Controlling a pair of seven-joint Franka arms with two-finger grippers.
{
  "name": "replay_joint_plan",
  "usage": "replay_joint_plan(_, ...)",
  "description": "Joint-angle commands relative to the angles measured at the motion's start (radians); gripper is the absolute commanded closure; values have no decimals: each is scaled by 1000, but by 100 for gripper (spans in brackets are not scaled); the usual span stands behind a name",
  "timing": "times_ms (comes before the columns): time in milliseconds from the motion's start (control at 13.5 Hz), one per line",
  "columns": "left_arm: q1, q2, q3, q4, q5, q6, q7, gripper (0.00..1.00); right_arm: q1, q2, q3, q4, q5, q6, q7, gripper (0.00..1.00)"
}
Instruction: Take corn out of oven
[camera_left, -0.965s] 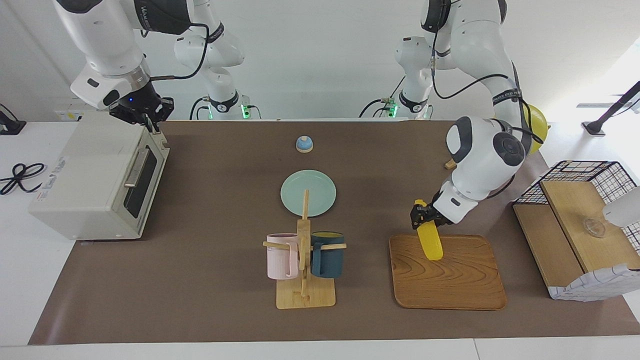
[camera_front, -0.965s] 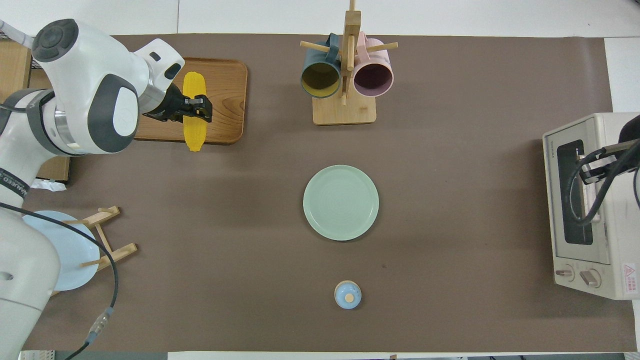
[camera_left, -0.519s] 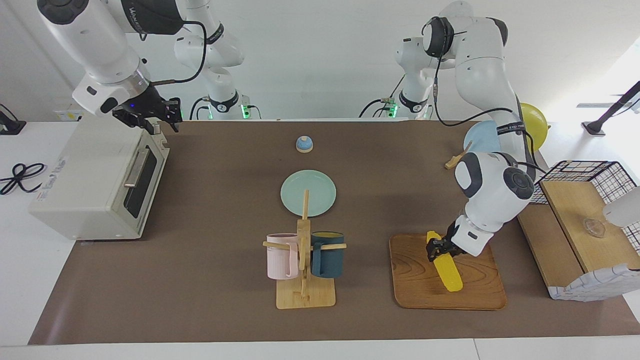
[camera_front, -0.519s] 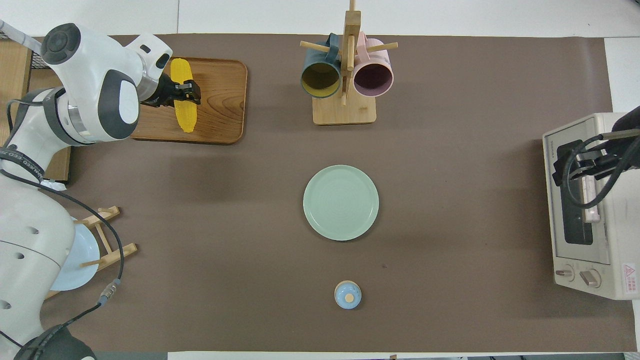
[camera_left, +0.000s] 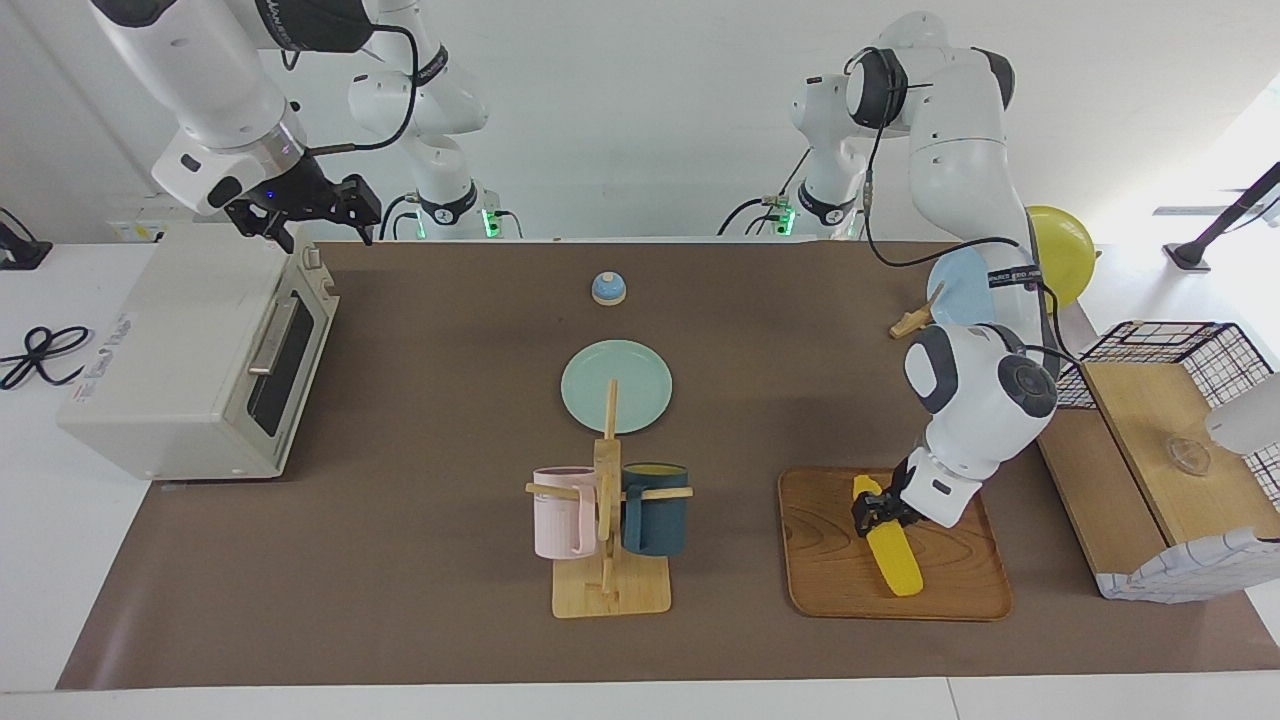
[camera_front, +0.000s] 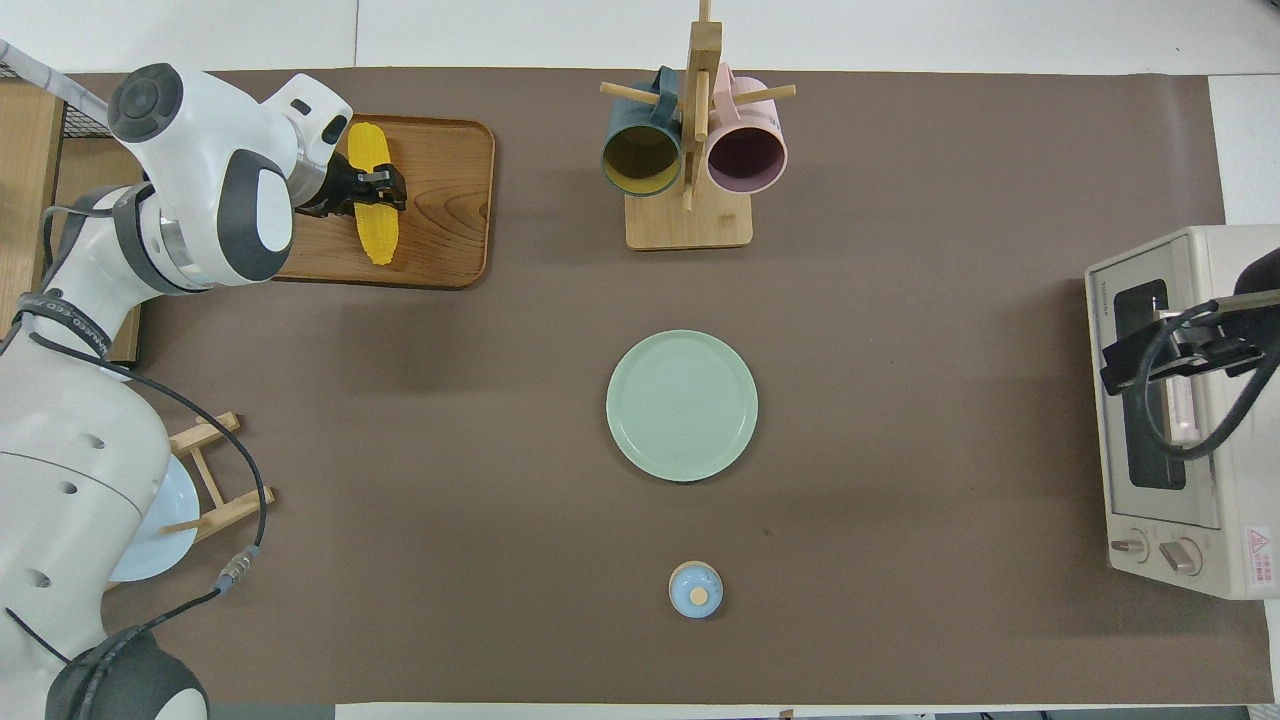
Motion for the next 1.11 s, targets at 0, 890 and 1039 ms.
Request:
replay_joint_plan(0, 2, 31, 4, 18, 14, 15, 4, 100, -8, -26, -25, -47, 13, 49, 17, 0)
replay_joint_plan(890, 7, -131, 24, 29, 52, -143, 4, 0, -5, -3, -66, -33, 16, 111, 81, 0)
replay_joint_plan(1039, 2, -206, 58, 26, 54, -213, -1, 0, -5, -5, -66, -38, 17, 109, 81, 0)
